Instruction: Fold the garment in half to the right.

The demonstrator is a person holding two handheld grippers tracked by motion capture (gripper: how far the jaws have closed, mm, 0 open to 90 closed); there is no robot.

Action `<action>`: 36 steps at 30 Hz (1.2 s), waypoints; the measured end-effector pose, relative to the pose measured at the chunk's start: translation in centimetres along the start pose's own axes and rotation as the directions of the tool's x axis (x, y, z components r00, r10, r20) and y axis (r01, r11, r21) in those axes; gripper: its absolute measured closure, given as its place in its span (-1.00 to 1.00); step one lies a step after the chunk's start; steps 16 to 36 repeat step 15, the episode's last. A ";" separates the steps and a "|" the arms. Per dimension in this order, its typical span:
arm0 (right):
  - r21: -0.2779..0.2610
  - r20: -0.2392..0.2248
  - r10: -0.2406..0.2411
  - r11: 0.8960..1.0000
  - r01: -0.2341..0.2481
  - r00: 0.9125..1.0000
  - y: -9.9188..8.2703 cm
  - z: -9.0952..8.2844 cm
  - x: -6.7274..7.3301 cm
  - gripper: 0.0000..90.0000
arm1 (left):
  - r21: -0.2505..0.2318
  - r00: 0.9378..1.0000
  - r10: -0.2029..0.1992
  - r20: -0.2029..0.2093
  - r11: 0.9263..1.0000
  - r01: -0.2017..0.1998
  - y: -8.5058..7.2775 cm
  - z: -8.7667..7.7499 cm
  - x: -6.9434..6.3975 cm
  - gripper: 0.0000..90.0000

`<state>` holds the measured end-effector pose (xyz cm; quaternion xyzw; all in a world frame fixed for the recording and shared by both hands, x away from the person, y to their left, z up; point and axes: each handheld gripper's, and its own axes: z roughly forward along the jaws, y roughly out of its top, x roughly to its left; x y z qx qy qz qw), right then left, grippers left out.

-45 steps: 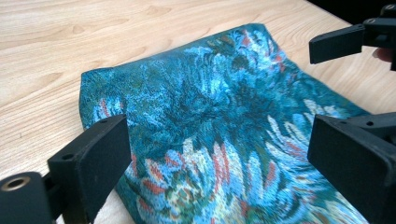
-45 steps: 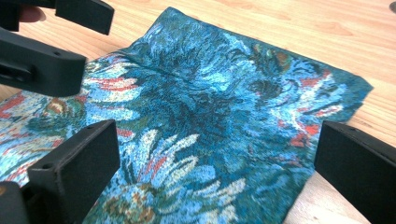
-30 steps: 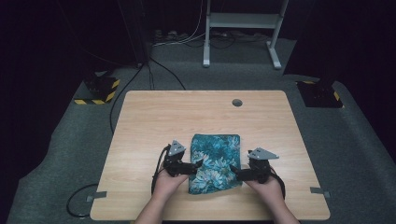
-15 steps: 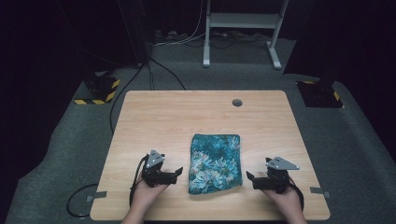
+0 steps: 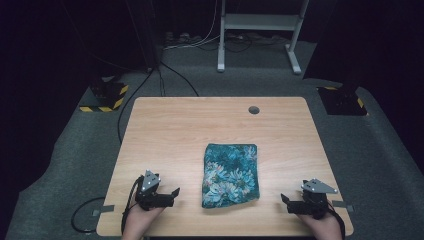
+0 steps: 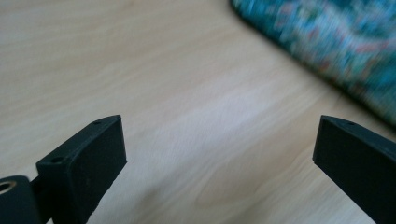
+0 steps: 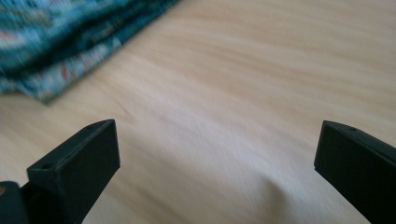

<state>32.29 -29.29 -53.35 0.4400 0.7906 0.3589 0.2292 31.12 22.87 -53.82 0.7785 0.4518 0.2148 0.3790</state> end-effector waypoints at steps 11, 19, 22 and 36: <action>0.092 -0.025 0.033 0.995 -0.030 0.999 -1.7 -0.4 -0.8 -1.00 | 0.102 1.000 0.004 -0.011 0.995 -0.003 -0.8 0.3 0.0 -0.97; 0.092 -0.025 0.034 0.995 -0.031 0.999 -1.7 -0.4 -0.9 -1.00 | 0.103 1.000 0.002 -0.011 0.995 -0.001 -0.8 0.3 0.0 -0.98; 0.092 -0.025 0.034 0.995 -0.031 0.999 -1.7 -0.4 -0.9 -1.00 | 0.103 1.000 0.002 -0.011 0.995 -0.001 -0.8 0.3 0.0 -0.98; 0.092 -0.025 0.034 0.995 -0.031 0.999 -1.7 -0.4 -0.9 -1.00 | 0.103 1.000 0.002 -0.011 0.995 -0.001 -0.8 0.3 0.0 -0.98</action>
